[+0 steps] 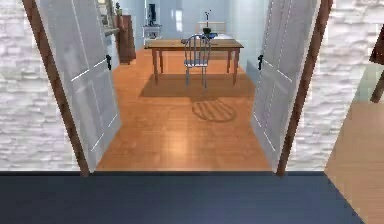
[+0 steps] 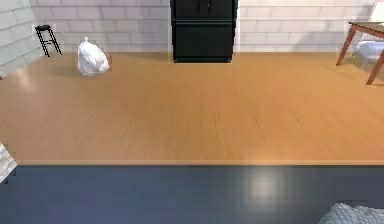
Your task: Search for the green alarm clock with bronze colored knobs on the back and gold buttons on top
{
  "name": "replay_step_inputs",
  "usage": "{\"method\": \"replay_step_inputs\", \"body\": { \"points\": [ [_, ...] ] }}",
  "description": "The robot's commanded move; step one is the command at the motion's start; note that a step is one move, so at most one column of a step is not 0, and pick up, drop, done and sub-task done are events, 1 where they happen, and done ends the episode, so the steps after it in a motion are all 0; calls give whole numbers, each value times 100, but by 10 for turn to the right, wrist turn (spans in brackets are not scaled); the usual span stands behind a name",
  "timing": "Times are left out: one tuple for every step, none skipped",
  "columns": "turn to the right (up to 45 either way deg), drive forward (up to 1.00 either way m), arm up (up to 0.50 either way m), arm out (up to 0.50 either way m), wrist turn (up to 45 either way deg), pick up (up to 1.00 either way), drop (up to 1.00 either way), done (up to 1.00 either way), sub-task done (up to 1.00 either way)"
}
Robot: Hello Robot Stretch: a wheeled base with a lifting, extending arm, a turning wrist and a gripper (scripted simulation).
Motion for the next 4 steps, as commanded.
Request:
{"method": "replay_step_inputs", "body": {
  "points": [
    [-450, 0, 0, 0, 0, 0, 0, 0, 0],
    [-450, 0, 0, 0, 0, 0, 0, 0, 0],
    [-450, 0, 0, 0, 0, 0, 0, 0, 0],
    [-90, 0, 0, 0, 0, 0, 0, 0, 0]
  ]
}}
